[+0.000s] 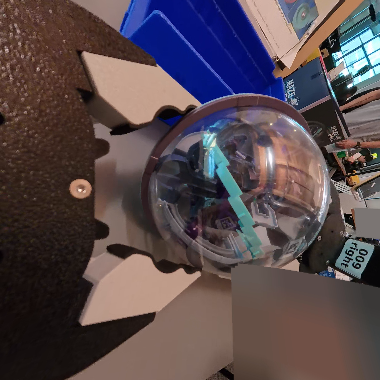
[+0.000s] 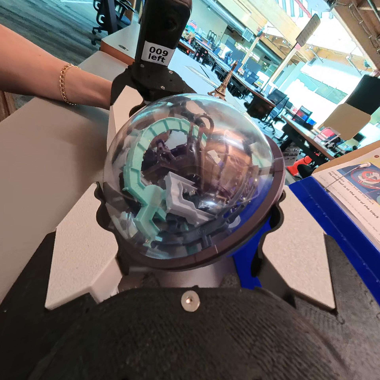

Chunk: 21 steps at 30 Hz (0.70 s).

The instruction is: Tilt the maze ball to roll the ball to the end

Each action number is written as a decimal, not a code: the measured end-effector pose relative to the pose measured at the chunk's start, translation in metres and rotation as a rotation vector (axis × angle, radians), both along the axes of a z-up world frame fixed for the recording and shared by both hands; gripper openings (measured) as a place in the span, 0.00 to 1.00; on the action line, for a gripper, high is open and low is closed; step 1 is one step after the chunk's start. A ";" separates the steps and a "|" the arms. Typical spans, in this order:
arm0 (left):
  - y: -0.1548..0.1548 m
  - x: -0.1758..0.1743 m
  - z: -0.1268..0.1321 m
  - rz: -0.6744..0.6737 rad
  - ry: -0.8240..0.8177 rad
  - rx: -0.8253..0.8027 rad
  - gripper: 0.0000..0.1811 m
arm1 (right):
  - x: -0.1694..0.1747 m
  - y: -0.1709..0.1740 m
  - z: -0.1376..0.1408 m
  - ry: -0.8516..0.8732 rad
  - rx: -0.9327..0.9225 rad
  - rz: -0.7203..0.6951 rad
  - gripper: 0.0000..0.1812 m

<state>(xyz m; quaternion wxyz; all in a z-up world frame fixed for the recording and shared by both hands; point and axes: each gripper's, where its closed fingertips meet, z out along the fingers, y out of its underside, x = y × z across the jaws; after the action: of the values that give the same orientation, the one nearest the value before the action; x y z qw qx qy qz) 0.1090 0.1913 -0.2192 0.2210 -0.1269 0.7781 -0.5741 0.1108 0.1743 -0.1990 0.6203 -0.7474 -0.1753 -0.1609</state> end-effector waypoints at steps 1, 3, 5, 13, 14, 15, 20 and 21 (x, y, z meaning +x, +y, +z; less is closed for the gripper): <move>0.000 0.000 0.000 0.001 0.010 -0.007 0.76 | 0.001 0.000 -0.001 0.021 -0.011 -0.002 0.86; -0.001 0.001 0.002 0.002 -0.003 -0.012 0.76 | 0.003 -0.002 -0.001 0.042 -0.029 -0.004 0.85; -0.001 0.003 0.005 0.015 -0.089 -0.006 0.79 | 0.003 -0.001 -0.003 0.048 -0.048 -0.018 0.84; -0.007 0.000 0.016 0.021 -0.165 -0.040 0.86 | -0.002 0.001 -0.005 0.225 -0.079 -0.002 0.81; -0.007 0.000 0.016 0.021 -0.136 -0.052 0.86 | -0.002 0.001 -0.004 0.246 -0.070 0.003 0.81; -0.006 0.000 0.016 0.019 -0.116 -0.061 0.85 | -0.001 0.001 -0.004 0.243 -0.061 0.006 0.81; -0.006 0.001 0.010 0.019 -0.040 -0.052 0.81 | 0.001 0.003 -0.005 0.036 -0.047 -0.029 0.87; -0.006 0.001 0.009 0.022 -0.042 -0.045 0.81 | 0.001 0.003 -0.005 0.019 -0.042 -0.026 0.87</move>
<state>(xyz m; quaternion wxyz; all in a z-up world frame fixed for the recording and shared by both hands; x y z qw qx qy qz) 0.1103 0.1855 -0.2099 0.2407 -0.1284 0.7588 -0.5915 0.1116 0.1777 -0.2035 0.6041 -0.7639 -0.1628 -0.1583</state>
